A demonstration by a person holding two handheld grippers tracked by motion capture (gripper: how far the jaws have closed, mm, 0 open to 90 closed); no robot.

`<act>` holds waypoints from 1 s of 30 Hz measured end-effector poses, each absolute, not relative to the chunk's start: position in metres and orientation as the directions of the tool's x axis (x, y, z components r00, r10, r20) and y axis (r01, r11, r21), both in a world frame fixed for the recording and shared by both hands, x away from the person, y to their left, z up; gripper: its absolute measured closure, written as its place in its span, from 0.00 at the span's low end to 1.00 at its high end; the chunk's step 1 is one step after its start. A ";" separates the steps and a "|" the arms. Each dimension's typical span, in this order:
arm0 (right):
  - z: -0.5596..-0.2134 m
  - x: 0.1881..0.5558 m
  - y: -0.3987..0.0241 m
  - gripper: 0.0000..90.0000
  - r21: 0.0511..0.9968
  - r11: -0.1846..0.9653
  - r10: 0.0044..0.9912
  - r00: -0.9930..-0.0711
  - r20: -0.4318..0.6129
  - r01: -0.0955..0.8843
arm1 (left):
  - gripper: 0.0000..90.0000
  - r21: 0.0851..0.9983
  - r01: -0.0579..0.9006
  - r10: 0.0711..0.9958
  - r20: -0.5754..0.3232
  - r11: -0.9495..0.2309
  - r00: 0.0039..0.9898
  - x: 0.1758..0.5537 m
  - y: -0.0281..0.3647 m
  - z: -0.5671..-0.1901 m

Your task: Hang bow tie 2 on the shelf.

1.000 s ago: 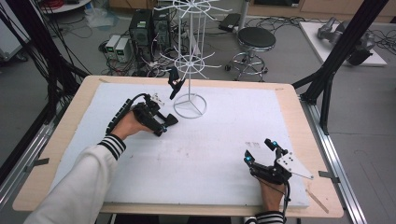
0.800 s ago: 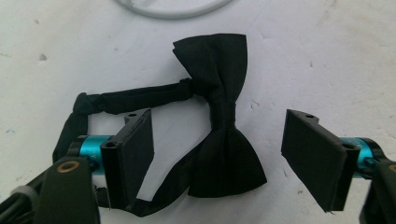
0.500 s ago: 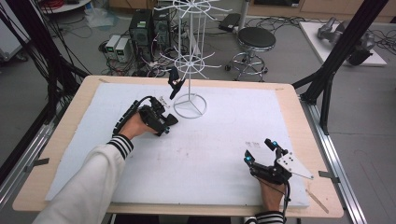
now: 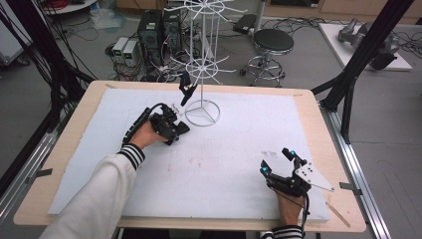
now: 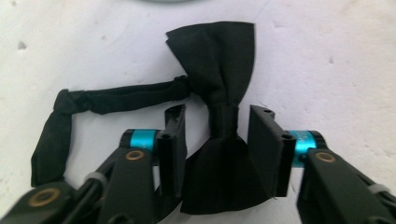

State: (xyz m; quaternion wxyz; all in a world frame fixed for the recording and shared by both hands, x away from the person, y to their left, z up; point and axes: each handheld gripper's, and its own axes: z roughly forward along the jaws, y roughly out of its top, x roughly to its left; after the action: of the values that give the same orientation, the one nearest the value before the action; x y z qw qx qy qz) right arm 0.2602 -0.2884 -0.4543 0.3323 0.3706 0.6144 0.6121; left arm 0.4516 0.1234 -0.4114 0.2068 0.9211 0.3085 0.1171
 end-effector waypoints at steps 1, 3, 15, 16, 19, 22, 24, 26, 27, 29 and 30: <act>-0.454 0.260 -0.288 0.12 0.998 -0.025 0.863 -0.503 0.047 0.049 | 0.65 0.452 0.523 0.620 0.088 -0.723 0.780 0.452 0.123 -0.412; -0.454 0.260 -0.288 0.12 0.999 -0.024 0.863 -0.503 0.045 0.047 | 0.66 0.444 0.527 0.619 0.084 -0.725 0.781 0.452 0.123 -0.413; -0.454 0.260 -0.288 0.12 0.999 -0.025 0.863 -0.504 0.045 0.047 | 0.84 0.430 0.518 0.606 0.089 -0.739 0.791 0.448 0.120 -0.409; -0.454 0.260 -0.288 0.12 0.999 -0.024 0.863 -0.504 0.044 0.046 | 0.84 0.432 0.518 0.606 0.088 -0.738 0.790 0.448 0.120 -0.409; -0.454 0.260 -0.288 0.12 0.999 -0.025 0.863 -0.504 0.046 0.048 | 0.84 0.443 0.519 0.607 0.076 -0.731 0.791 0.447 0.122 -0.407; -0.454 0.260 -0.288 0.12 0.998 -0.025 0.862 -0.505 0.047 0.050 | 0.84 0.455 0.515 0.609 0.078 -0.726 0.790 0.446 0.123 -0.404; -0.454 0.260 -0.288 0.12 0.999 -0.022 0.862 -0.505 0.042 0.047 | 0.84 0.466 0.511 0.610 0.082 -0.722 0.788 0.444 0.124 -0.401; -0.454 0.260 -0.288 0.12 0.999 -0.022 0.862 -0.505 0.043 0.047 | 0.84 0.479 0.501 0.607 0.085 -0.721 0.790 0.442 0.124 -0.398; -0.454 0.260 -0.288 0.12 0.999 -0.022 0.862 -0.505 0.043 0.048 | 0.84 0.482 0.497 0.605 0.090 -0.721 0.791 0.441 0.124 -0.396; -0.454 0.260 -0.288 0.12 0.999 -0.022 0.863 -0.504 0.042 0.046 | 0.84 0.496 0.491 0.607 0.094 -0.716 0.789 0.440 0.125 -0.394; -0.454 0.260 -0.288 0.12 0.999 -0.021 0.863 -0.504 0.041 0.045 | 0.84 0.509 0.489 0.610 0.091 -0.708 0.788 0.439 0.126 -0.393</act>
State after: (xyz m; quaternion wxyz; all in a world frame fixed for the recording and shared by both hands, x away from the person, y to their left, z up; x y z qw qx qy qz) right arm 0.2600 -0.2881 -0.4545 0.3341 0.3695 0.6145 0.6117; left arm 0.4391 0.1255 -0.3928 0.2362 0.9154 0.3001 0.1272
